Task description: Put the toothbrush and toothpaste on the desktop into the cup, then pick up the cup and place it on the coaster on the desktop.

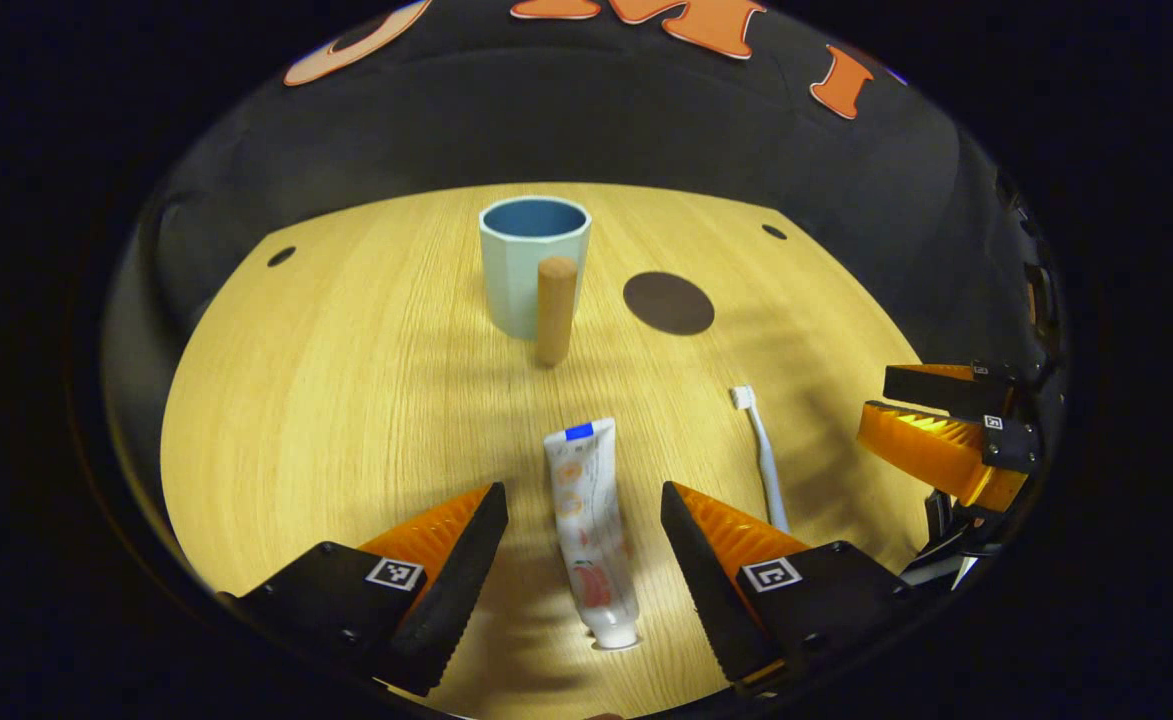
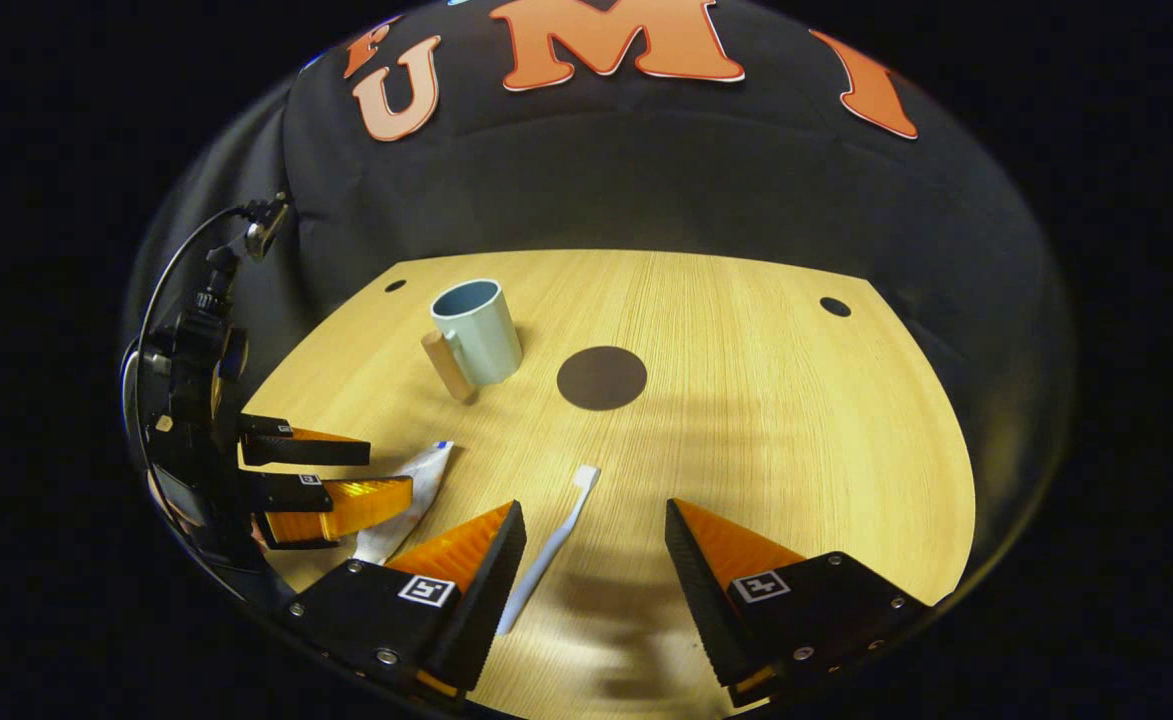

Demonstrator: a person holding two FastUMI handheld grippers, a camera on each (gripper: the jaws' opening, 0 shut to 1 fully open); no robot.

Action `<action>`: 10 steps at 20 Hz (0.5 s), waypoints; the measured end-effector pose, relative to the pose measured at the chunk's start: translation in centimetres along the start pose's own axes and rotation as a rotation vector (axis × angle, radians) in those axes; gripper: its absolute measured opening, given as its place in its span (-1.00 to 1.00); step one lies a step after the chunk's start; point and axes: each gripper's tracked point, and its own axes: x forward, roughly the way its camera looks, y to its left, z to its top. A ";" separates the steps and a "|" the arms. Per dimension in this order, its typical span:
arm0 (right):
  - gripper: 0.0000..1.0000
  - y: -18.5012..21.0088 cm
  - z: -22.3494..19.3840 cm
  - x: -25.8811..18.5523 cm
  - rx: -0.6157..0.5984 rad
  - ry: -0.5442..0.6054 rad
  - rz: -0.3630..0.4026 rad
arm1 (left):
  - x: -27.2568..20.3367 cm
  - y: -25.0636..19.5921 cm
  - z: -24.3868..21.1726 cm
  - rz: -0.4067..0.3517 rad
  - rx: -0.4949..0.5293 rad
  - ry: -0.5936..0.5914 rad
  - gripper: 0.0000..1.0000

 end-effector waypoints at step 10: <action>0.41 2.8 -3.4 3.1 0.028 0.189 0.047 | -0.9 0.4 4.8 0.021 -0.019 0.140 0.02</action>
